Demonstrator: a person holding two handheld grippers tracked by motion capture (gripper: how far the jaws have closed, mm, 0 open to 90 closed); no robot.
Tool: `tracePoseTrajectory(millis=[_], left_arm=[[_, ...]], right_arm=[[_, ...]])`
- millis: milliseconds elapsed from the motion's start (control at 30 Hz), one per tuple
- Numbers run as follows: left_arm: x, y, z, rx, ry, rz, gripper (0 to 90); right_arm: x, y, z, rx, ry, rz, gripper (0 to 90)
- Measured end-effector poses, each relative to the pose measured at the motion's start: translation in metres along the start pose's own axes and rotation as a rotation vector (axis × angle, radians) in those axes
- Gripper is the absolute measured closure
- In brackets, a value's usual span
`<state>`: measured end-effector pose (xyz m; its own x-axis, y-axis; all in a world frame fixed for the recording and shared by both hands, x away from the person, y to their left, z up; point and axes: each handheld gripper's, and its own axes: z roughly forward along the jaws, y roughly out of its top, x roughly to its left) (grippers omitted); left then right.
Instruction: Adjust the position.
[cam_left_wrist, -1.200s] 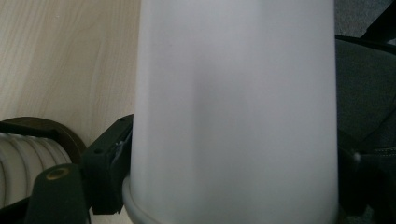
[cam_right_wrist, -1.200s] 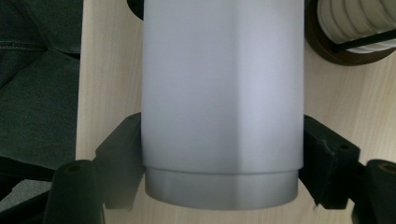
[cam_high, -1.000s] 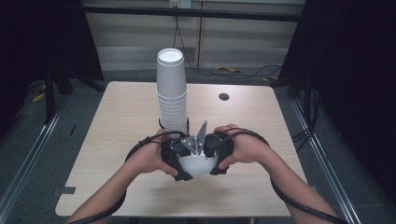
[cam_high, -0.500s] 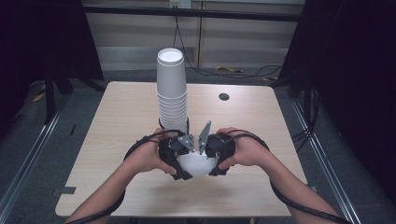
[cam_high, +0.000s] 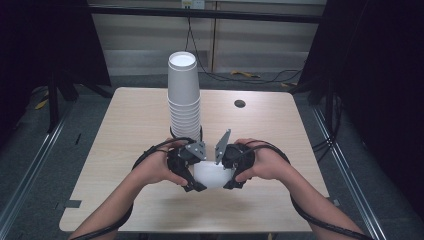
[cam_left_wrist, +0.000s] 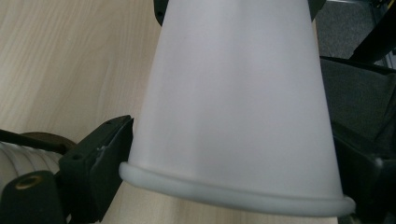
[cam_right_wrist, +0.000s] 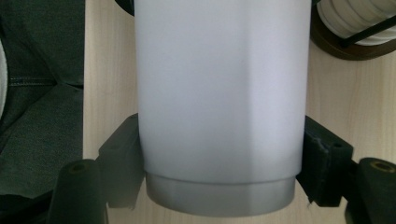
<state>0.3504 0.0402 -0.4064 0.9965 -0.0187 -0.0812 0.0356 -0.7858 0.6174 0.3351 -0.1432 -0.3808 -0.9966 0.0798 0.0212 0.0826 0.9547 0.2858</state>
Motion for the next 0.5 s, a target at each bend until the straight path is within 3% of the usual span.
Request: tracePoseTrajectory(millis=[133,500], left_arm=[[0.0,0.0,-0.004,-0.027,0.004,0.029,10.2],[0.004,-0.003,-0.016,-0.112,0.031,-0.016,8.5]], right_arm=[[0.0,-0.003,0.001,-0.02,0.005,0.012,27.4],[-0.003,-0.011,-0.003,-0.056,-0.003,0.043,27.3]])
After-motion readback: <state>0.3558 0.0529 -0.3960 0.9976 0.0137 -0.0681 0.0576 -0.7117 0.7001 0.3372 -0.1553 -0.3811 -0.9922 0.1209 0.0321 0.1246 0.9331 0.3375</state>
